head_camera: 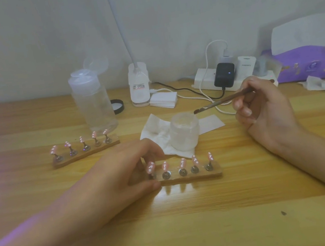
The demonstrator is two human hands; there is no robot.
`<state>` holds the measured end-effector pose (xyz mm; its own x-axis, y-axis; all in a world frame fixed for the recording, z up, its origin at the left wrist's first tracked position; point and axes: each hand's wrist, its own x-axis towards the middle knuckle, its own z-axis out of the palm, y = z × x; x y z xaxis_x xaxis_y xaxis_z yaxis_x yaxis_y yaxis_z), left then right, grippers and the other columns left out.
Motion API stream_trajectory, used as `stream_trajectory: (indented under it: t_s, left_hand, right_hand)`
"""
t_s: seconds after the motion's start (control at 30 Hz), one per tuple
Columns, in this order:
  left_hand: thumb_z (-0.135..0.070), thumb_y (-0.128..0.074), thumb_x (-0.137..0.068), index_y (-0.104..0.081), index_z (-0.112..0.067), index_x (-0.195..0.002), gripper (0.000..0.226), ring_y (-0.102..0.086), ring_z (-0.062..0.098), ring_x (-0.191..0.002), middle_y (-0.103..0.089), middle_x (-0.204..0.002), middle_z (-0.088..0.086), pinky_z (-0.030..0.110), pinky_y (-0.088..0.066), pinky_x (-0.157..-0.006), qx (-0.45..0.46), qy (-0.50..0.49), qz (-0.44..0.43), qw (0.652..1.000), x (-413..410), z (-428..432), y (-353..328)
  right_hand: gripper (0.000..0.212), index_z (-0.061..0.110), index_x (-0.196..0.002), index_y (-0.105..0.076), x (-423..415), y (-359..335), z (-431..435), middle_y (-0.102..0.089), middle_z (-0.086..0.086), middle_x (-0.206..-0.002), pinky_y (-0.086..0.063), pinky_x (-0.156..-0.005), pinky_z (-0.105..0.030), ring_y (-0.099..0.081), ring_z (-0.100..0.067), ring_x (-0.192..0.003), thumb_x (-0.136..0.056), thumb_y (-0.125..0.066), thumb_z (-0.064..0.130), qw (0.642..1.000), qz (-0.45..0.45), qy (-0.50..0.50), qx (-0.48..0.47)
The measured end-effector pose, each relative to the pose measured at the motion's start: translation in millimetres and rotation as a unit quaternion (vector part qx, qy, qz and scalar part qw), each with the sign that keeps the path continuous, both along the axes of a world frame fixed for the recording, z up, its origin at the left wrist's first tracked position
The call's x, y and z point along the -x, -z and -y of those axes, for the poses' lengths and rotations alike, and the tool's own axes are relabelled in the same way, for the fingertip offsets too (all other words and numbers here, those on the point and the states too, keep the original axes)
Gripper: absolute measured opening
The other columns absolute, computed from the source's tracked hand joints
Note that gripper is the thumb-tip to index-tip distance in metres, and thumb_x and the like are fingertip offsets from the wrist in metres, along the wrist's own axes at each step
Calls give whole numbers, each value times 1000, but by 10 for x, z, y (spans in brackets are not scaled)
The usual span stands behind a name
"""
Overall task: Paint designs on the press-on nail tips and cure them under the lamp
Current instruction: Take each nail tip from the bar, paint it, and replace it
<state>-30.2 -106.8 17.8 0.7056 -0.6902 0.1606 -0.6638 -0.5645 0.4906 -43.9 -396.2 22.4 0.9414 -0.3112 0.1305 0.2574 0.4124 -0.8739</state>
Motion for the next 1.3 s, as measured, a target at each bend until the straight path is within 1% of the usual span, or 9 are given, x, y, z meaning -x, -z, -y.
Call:
stream_trajectory:
  t_s: [0.13, 0.23, 0.3, 0.4, 0.53, 0.73, 0.93, 1.17, 1.3]
  left_hand:
    - [-30, -74, -82, -49, -44, -87, 29, -56, -1, -90, -61, -82, -15, 13, -40, -84, -65, 38, -109, 991, -32, -61, 189]
    - [-40, -75, -72, -56, -46, -105, 39, -56, -5, -95, -63, -97, -26, 8, -41, -82, -17, -17, 10, 1000, 6, 0, 15]
    - [-43, -76, -76, -54, -48, -111, 42, -53, -5, -101, -60, -102, -28, 7, -39, -84, -4, 2, 17, 1000, 137, -68, -65]
    - [-64, -55, -73, -49, -48, -112, 43, -50, -4, -104, -56, -107, -29, 19, -42, -88, -63, 1, 62, 996, 182, 83, -154]
    - [-66, -44, -77, -59, -42, -98, 35, -51, 4, -95, -58, -99, -25, 33, -44, -81, -54, -20, 120, 991, 338, 328, -190]
    - [-47, -61, -84, -60, -42, -92, 9, -44, 2, -99, -58, -95, -25, 28, -17, -74, -63, -25, 158, 985, 349, 567, -158]
    - [-36, -81, -76, -64, -37, -79, 18, -54, 9, -88, -63, -83, -23, 29, -17, -73, -59, -20, 211, 975, 377, 589, -168]
    - [-25, -76, -80, -68, -34, -77, 12, -62, 17, -83, -67, -81, -17, 35, -31, -77, -44, 38, 356, 933, 406, 575, -194]
    - [-37, -58, -86, -66, -35, -82, 9, -61, 5, -81, -67, -83, -23, 30, -33, -76, 30, 58, 316, 946, 253, 436, -457]
  right_hand:
    - [30, 16, -72, -48, -4, -15, 1, -54, -3, -49, -28, -34, -16, -39, -9, -40, -101, -40, 19, 1000, -6, 2, -22]
    - [30, 16, -72, -48, -7, -9, 7, -54, -3, -49, -28, -34, -16, -39, -9, -39, -101, -40, 18, 1000, -9, -1, -27]
    - [30, 16, -71, -49, -12, -4, 11, -54, -4, -50, -29, -34, -16, -39, -9, -39, -101, -41, 18, 1000, -9, -6, -28]
    - [30, 16, -71, -49, -19, 1, 10, -55, -4, -50, -29, -35, -16, -39, -9, -39, -100, -42, 19, 1000, -8, -10, -28]
    - [28, 16, -72, -49, -23, 3, 19, -55, -3, -51, -29, -35, -16, -39, -9, -40, -99, -42, 18, 999, -6, -10, -32]
    - [27, 16, -72, -49, -21, -8, 16, -55, -2, -50, -28, -36, -16, -39, -9, -41, -99, -43, 17, 999, -16, 0, -40]
    - [29, 16, -71, -49, -22, -18, 11, -55, -3, -49, -28, -34, -16, -37, -8, -39, -100, -44, 17, 999, -18, 7, -38]
    - [26, 20, -75, -52, 32, 23, -38, -57, -2, -52, -30, -36, -15, -40, -8, -38, -90, -57, 40, 996, 45, 4, 70]
    - [27, 22, -72, -48, 80, -107, -53, -59, -3, -52, -32, -38, -15, -43, -10, -37, -89, -59, 41, 982, 86, 41, 166]
